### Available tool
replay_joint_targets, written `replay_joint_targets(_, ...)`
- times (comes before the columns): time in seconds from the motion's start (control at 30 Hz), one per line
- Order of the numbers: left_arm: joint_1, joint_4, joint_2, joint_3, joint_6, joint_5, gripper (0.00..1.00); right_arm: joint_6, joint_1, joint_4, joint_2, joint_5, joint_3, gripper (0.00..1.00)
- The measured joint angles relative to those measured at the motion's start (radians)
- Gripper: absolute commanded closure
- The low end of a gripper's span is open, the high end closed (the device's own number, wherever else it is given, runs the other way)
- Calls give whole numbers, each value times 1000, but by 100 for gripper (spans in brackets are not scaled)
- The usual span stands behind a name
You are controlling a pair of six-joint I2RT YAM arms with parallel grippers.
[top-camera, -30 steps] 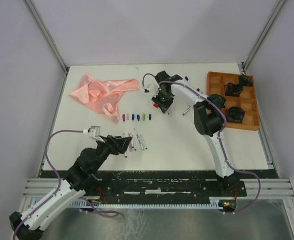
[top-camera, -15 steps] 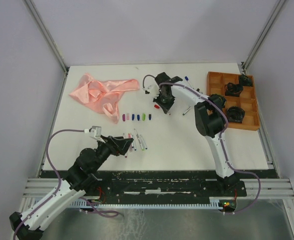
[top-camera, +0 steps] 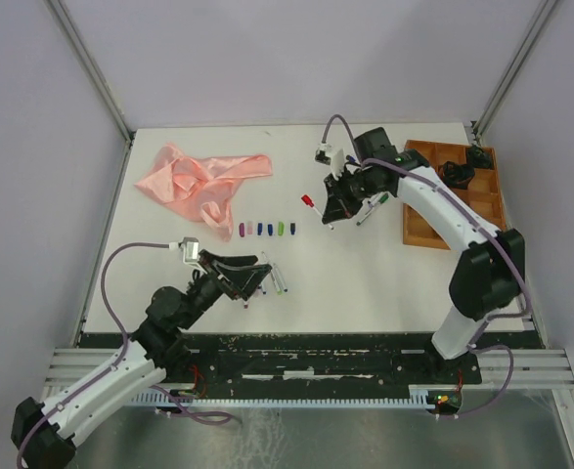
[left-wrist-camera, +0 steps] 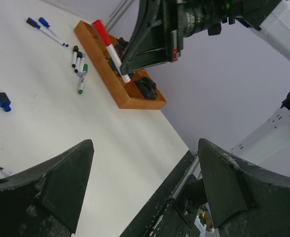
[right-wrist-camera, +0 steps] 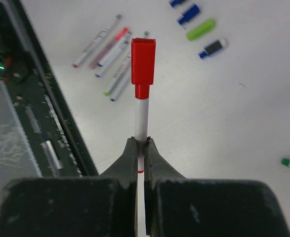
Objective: Open the pen caps
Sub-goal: Pick up the pen from the center of the board, then open the pen cap from the pen.
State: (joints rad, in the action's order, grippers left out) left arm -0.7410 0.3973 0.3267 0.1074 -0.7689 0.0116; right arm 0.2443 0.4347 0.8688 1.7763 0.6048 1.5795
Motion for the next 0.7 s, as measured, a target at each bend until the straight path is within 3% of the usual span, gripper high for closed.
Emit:
replay_joint_targets(0.13,0,147,152,23,-9,52,9,-108,-30,-99,-171,241,-121,100)
replay_joint_targets(0.33,0,328,385,161,-9,140,10,-415,-37,-460,-296,530,-286,100)
replay_joint_targets(0.47,0,418,490,256,-9,173,11,-598,-37,-654,-336,626,-360,100)
replay_joint_targets(0.7,4,447,607,385,-10,178,27,-708,-30,-784,-364,700,-365,100)
